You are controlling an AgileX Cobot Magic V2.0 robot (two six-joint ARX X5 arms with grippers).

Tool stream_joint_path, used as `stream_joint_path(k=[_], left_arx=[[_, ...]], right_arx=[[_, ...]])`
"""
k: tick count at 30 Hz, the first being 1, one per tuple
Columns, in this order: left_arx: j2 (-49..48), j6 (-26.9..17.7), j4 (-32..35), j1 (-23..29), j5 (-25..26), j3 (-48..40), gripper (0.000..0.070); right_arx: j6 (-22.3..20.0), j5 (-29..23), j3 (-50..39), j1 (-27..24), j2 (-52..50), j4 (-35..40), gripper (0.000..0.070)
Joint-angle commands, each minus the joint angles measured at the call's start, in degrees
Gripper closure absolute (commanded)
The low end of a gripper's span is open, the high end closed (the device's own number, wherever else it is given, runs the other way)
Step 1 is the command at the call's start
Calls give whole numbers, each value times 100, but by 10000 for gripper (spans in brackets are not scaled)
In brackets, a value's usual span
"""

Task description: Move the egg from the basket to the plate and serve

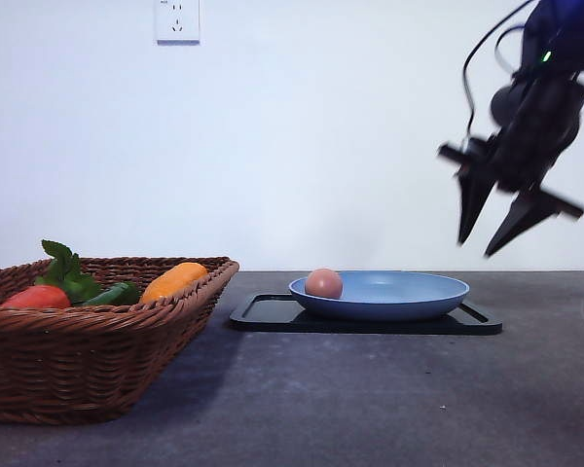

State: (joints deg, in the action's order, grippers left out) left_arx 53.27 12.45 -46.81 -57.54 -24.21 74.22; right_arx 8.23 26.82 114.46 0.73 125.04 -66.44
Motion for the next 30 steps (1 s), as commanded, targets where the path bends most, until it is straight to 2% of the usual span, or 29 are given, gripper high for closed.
stream_joint_path(k=[1, 4, 8, 9, 13, 16, 20, 25, 28, 30], left_arx=[[85, -264, 165, -23, -45, 133, 388], [179, -671, 424, 69, -45, 133, 474], [369, -1258, 675, 304, -43, 133, 679], [411, -1341, 702, 394, -43, 133, 700], [536, -1493, 675, 867, -21, 133, 700], [562, -1528, 530, 1301, 29, 131, 700], [546, -1521, 290, 2026, 593, 125, 700], [456, -1513, 339, 2877, 1388, -36, 700], [183, -1381, 740, 3167, 1707, -476, 700], [-145, -1285, 1143, 3255, 1718, -938, 700]], right_arx=[[-213, -3, 241, -34, -210, -160, 505], [-373, -187, 255, -49, -687, -375, 591], [-535, -767, 253, 141, -1366, -583, 690], [-572, -963, 251, 248, -1539, -640, 699], [-673, -2032, 149, 802, -2249, -935, 700], [-693, -2969, -277, 1316, -2915, -793, 700], [-693, -3603, -1387, 1909, -3993, 6, 700], [-693, -3630, -3277, 2468, -5391, 1563, 700], [-693, -3632, -4584, 2739, -6238, 2656, 700], [-693, -3633, -5469, 2881, -6793, 3424, 700]])
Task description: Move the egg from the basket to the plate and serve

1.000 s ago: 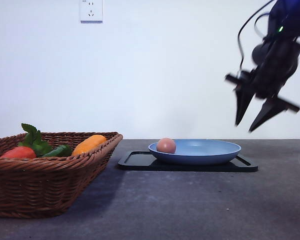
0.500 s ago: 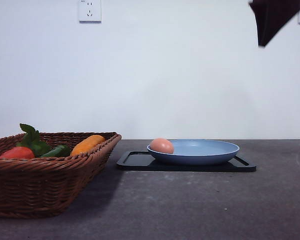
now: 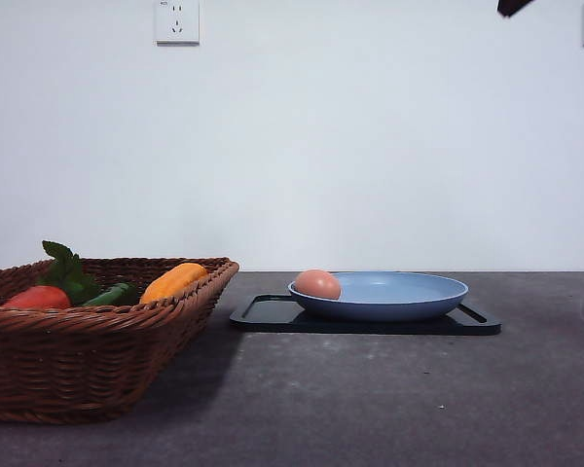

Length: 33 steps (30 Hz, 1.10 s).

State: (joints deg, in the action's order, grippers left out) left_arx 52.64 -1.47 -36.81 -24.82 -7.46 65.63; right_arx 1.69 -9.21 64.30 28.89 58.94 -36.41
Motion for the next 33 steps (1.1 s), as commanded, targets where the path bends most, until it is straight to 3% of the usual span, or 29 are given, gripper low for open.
stream_joint_path(k=[1, 7, 10, 14, 31, 33], left_arx=[[-280, 146, 350, 10, 41, -345, 700], [-1697, 775, 1218, 21, 39, -1938, 700], [-2307, 1055, 1228, 22, 42, -2396, 700], [-2681, 1289, 748, 22, 39, -2436, 700], [-2894, 1274, 728, 93, 37, -2436, 700], [-3105, 1061, 719, 275, 54, -2437, 700]], right_arx=[[-39, -31, -911, 134, -470, 829, 700], [3, -35, -3168, 474, -1978, 2982, 700], [199, -109, -3804, 507, -2484, 3563, 700], [278, -301, -3957, 504, -2830, 3539, 700], [278, -481, -3950, 504, -3644, 4522, 700], [278, -481, -3948, 504, -3714, 4644, 700]])
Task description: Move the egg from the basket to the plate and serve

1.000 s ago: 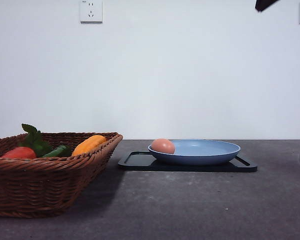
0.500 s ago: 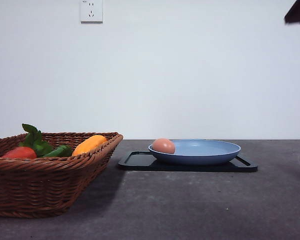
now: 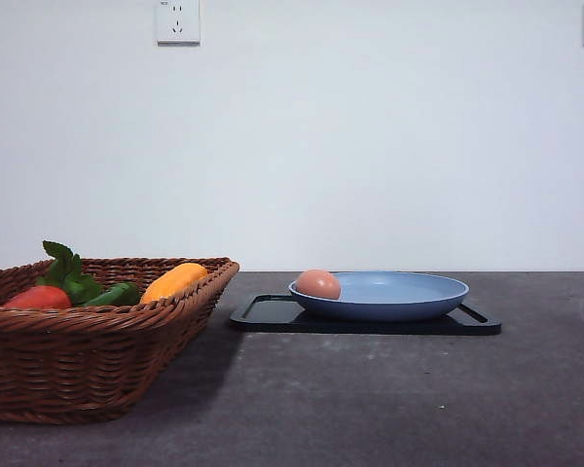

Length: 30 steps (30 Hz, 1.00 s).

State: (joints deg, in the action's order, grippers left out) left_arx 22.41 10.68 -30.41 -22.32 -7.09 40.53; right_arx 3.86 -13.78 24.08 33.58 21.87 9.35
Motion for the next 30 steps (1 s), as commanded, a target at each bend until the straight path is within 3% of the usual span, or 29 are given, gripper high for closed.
stream_joint_path(k=[1, 9, 13, 21, 30], left_arx=[[-230, -157, 59, 177, 35, 57, 700], [-1315, -279, 546, 1620, 47, -889, 700], [-1731, -289, 856, 2096, 59, -1630, 700], [-2163, -407, 1233, 2382, 59, -2808, 700], [-2224, -421, 1652, 2386, 59, -3523, 700]], right_arx=[[61, -24, 74, 35, -44, 149, 700], [61, -24, 74, 37, -223, 740, 700], [61, -24, 74, 37, -229, 1179, 700], [61, -22, 74, 37, -229, 2069, 700], [61, -22, 74, 37, -229, 3054, 700]])
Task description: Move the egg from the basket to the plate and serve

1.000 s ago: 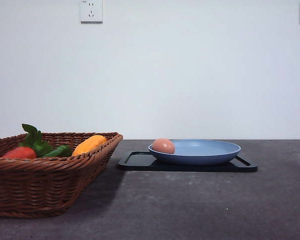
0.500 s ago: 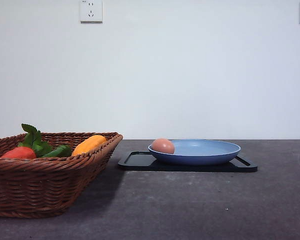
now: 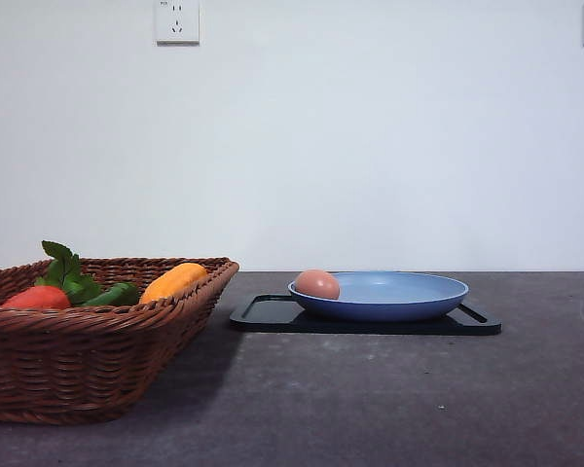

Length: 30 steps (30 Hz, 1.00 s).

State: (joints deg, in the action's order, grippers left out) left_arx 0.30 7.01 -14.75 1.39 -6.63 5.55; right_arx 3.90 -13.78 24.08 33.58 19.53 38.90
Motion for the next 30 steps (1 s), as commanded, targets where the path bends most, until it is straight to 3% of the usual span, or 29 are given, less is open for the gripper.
stream_joint_path(k=[1, 30], left_arx=[[-13, -52, 124, 15, 15, -84, 700], [-13, 144, 323, 13, 63, -486, 700]], right_arx=[[57, -22, 74, 37, 4, 188, 700], [57, -22, 74, 42, 4, 2858, 700]])
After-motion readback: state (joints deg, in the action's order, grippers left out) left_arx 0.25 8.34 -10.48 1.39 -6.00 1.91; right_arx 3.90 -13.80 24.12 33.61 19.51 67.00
